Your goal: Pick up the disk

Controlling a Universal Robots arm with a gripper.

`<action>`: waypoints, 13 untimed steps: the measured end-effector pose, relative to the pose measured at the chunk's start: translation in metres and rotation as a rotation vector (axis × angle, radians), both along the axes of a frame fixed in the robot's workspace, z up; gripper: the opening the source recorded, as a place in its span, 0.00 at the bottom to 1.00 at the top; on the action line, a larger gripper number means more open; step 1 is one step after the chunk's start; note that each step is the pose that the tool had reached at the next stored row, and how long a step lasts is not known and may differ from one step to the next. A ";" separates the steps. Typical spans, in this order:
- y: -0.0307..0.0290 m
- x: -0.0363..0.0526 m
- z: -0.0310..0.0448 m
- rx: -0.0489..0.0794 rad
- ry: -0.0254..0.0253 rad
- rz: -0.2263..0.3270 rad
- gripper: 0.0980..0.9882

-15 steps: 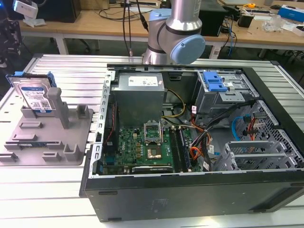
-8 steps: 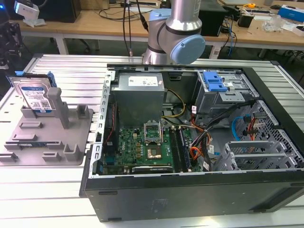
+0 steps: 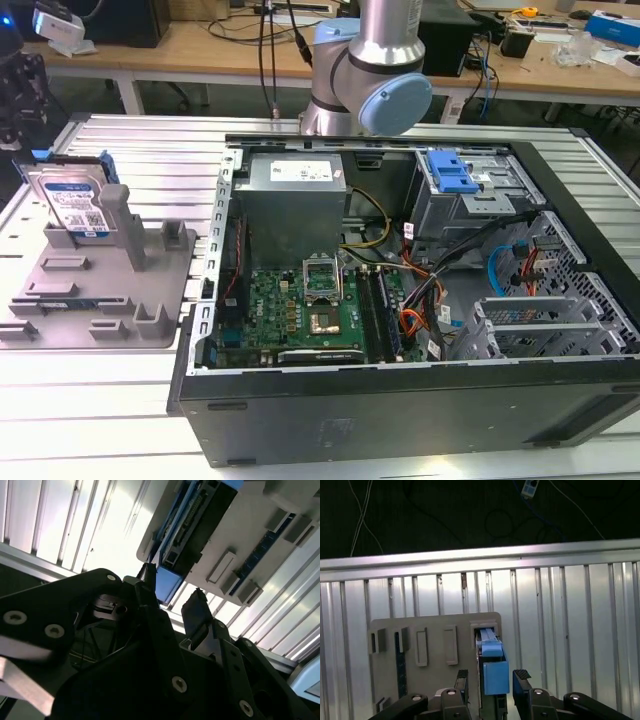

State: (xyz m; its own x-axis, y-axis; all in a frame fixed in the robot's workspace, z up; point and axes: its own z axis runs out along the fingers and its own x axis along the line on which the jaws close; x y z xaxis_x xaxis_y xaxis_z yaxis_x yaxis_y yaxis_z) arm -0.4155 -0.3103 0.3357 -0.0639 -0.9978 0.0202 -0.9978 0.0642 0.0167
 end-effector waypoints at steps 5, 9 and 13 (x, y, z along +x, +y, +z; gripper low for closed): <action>0.0001 0.0000 -0.0052 0.000 -0.0010 0.000 0.43; 0.0005 0.0000 -0.0136 0.000 -0.0070 0.000 0.43; 0.0013 -0.0002 -0.0206 0.000 -0.0151 0.000 0.43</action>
State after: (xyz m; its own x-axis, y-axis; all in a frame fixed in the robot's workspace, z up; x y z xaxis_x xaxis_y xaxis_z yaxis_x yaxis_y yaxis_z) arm -0.4157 -0.3090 0.3151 -0.0641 -0.9978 0.0192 -0.9979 0.0641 0.0017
